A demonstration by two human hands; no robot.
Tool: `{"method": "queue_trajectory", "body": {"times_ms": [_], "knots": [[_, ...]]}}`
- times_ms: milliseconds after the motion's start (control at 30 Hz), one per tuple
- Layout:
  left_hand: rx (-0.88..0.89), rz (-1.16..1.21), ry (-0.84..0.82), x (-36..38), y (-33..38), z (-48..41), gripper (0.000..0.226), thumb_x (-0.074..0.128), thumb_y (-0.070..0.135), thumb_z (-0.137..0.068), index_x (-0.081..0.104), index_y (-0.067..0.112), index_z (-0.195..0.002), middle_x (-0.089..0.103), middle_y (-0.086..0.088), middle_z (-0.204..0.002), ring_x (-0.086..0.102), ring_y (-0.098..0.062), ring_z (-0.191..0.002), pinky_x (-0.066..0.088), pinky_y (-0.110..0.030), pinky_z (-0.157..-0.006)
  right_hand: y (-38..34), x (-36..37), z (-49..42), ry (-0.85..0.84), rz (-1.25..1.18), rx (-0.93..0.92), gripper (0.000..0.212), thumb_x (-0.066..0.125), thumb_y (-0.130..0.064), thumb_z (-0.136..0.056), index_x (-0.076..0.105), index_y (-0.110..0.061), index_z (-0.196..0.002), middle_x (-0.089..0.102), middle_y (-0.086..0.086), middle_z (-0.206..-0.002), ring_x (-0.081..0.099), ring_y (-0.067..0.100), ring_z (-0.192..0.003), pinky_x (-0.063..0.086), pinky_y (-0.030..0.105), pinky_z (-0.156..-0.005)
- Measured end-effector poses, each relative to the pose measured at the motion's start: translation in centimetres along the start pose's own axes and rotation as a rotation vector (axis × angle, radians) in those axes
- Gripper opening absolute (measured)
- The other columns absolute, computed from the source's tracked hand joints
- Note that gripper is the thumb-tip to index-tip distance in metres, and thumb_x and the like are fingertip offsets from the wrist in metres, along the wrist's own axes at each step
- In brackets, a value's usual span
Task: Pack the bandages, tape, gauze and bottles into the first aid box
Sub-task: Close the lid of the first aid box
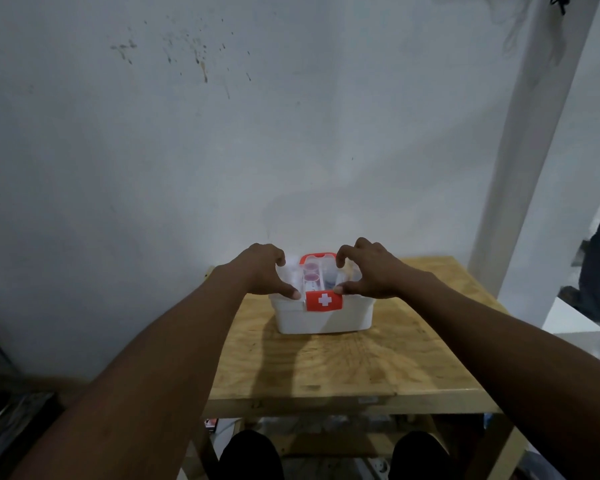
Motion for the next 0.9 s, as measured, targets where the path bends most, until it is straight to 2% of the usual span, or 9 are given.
{"method": "queue_trajectory", "body": {"times_ms": [167, 233, 333, 467, 733, 900], "knots": [[0.061, -0.160, 0.021, 1.0, 1.7, 0.9, 0.093, 0.083, 0.072, -0.063, 0.051, 0.017, -0.130, 0.059, -0.002, -0.127, 0.055, -0.019, -0.103, 0.051, -0.034, -0.087, -0.2, 0.1, 0.0, -0.026, 0.053, -0.004, 0.058, 0.067, -0.059, -0.081, 0.044, -0.036, -0.128, 0.041, 0.005, -0.132, 0.038, 0.029, -0.124, 0.042, 0.044, -0.098], [0.077, -0.186, 0.052, 1.5, 2.3, 1.3, 0.099, 0.081, 0.077, -0.061, 0.046, 0.019, -0.134, 0.056, -0.001, -0.125, 0.053, -0.017, -0.099, 0.051, -0.034, -0.083, -0.3, 0.2, 0.0, -0.023, 0.077, -0.009, 0.062, 0.068, -0.062, -0.078, 0.042, -0.037, -0.129, 0.041, 0.005, -0.131, 0.037, 0.029, -0.124, 0.043, 0.044, -0.097], [0.093, -0.236, 0.107, 1.8, 2.7, 1.3, 0.105, 0.077, 0.082, -0.060, 0.043, 0.023, -0.140, 0.056, 0.000, -0.127, 0.057, -0.017, -0.101, 0.053, -0.034, -0.083, -0.6, 0.5, 0.2, 0.003, 0.130, -0.033, 0.071, 0.070, -0.066, -0.073, 0.039, -0.036, -0.130, 0.039, 0.005, -0.131, 0.036, 0.028, -0.121, 0.045, 0.042, -0.093], [0.092, -0.253, 0.122, 1.8, 2.6, 0.9, 0.105, 0.076, 0.085, -0.057, 0.045, 0.025, -0.138, 0.059, 0.000, -0.125, 0.061, -0.018, -0.104, 0.056, -0.035, -0.085, -0.8, 0.7, 0.4, 0.022, 0.173, -0.041, 0.078, 0.073, -0.066, -0.070, 0.037, -0.035, -0.133, 0.038, 0.005, -0.134, 0.035, 0.027, -0.122, 0.047, 0.041, -0.091], [0.112, -0.307, 0.186, 2.1, 2.9, 1.1, 0.102, 0.073, 0.083, -0.064, 0.044, 0.024, -0.142, 0.058, 0.000, -0.128, 0.062, -0.018, -0.105, 0.053, -0.033, -0.082, -0.9, 1.1, 0.5, 0.078, 0.212, -0.053, 0.081, 0.070, -0.071, -0.068, 0.037, -0.034, -0.132, 0.039, 0.003, -0.135, 0.036, 0.024, -0.121, 0.051, 0.037, -0.086], [0.122, -0.335, 0.236, 2.7, 2.9, 1.3, 0.100, 0.070, 0.083, -0.067, 0.043, 0.024, -0.143, 0.057, -0.001, -0.129, 0.064, -0.019, -0.104, 0.055, -0.033, -0.082, -0.9, 1.9, 0.5, 0.125, 0.236, -0.068, 0.081, 0.073, -0.066, -0.068, 0.036, -0.032, -0.132, 0.040, 0.003, -0.133, 0.037, 0.024, -0.118, 0.054, 0.035, -0.081]]}}
Point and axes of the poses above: each hand's wrist, its own z-axis away from the middle knuckle, its own x-axis out of the palm, y = z × x, the point moved 3 cm from there along -z, towards the middle knuckle
